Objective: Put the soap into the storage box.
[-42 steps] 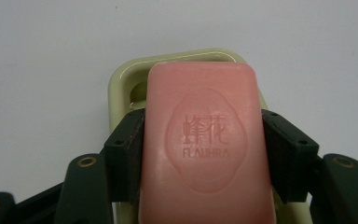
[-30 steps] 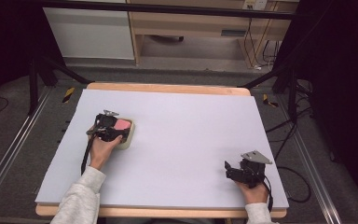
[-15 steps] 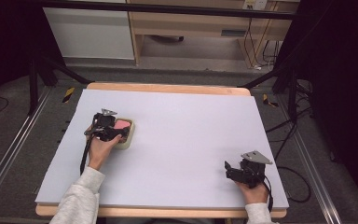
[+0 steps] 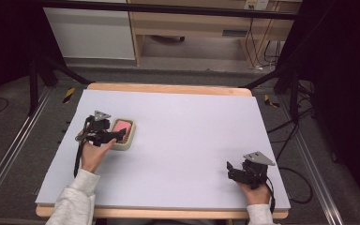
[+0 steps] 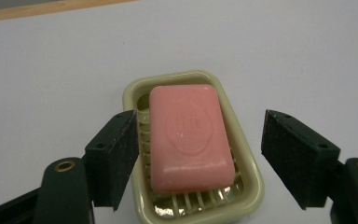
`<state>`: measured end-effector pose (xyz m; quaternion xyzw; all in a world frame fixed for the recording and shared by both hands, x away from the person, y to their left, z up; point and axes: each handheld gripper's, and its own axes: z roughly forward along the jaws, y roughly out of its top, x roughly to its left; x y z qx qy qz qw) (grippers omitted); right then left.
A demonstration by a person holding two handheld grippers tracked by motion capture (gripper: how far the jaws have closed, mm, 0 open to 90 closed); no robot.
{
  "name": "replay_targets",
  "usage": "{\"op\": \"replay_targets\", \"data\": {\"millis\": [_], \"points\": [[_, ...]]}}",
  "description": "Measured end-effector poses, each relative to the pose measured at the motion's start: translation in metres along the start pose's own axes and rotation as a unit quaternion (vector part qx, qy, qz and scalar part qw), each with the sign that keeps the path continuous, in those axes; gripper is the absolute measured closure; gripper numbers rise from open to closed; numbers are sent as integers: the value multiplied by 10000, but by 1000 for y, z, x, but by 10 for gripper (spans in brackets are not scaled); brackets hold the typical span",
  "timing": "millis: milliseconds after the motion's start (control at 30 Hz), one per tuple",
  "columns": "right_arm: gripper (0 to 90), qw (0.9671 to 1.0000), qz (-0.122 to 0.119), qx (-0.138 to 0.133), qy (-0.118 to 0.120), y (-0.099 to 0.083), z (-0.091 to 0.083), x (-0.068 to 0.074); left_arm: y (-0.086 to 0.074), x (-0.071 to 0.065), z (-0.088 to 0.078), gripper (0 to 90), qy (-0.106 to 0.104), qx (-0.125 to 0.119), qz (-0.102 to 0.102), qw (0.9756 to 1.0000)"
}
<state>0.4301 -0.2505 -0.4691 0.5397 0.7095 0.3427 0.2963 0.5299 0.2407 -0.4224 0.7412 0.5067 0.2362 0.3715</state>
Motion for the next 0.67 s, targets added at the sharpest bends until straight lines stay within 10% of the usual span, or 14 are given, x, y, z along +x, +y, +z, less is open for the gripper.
{"op": "replay_targets", "data": {"millis": [333,667], "points": [[120,10000,31,16,-58,0,0,-2,-30,10,-32,249,-101,-381,-197,9990],[117,9999,59,51,-126,-2,-1,-5,-73,23,-48,241,-5,-186,-274,9995]]}}
